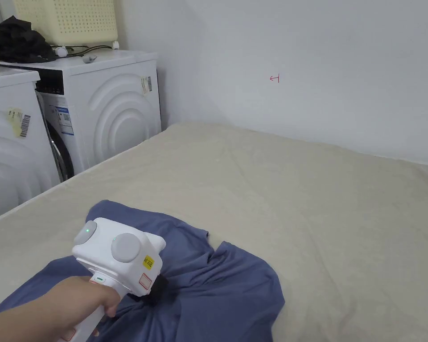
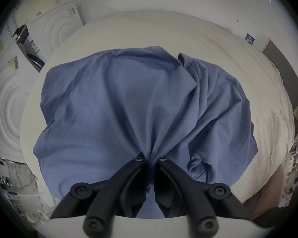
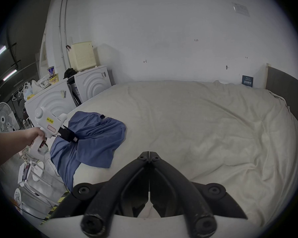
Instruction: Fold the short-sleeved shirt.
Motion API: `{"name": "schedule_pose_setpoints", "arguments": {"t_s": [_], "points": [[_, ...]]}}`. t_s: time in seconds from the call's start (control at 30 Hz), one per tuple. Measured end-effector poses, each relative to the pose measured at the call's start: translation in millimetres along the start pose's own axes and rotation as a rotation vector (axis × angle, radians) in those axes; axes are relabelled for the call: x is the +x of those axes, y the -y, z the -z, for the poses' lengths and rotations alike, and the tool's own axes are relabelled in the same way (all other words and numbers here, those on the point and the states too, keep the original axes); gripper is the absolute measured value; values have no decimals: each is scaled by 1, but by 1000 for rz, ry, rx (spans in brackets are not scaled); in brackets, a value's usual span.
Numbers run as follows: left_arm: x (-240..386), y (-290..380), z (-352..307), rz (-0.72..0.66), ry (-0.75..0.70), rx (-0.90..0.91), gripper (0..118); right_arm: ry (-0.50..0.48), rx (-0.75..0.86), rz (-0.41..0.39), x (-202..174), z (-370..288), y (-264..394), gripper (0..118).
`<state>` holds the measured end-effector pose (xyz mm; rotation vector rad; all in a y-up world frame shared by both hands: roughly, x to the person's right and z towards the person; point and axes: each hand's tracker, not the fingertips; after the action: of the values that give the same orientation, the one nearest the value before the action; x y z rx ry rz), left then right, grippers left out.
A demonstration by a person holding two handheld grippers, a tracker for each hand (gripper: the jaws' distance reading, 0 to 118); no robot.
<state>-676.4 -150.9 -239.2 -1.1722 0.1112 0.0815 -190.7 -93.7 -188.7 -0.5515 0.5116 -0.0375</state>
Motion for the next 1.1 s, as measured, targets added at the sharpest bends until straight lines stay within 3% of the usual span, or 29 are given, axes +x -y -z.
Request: {"name": "schedule_pose_setpoints", "arguments": {"t_s": [0.1, 0.33, 0.57, 0.83, 0.97, 1.1], "points": [[-11, 3, -25, -118, 53, 109, 7, -5, 11, 13, 7, -9, -3, 0], [-13, 24, -131, -176, 63, 327, 7, 39, 81, 18, 30, -36, -13, 0], [55, -4, -259, -25, 132, 554, 7, 66, 149, 130, 56, -65, -24, 0], [208, -53, -363, 225, 416, 718, 7, 98, 242, 154, 76, -120, -21, 0], [301, -67, -365, 385, 480, 661, 7, 157, 309, 188, 97, -152, -16, 0], [387, -74, -305, 511, 481, 547, 7, 229, 341, 197, 124, -181, -8, 0]]}}
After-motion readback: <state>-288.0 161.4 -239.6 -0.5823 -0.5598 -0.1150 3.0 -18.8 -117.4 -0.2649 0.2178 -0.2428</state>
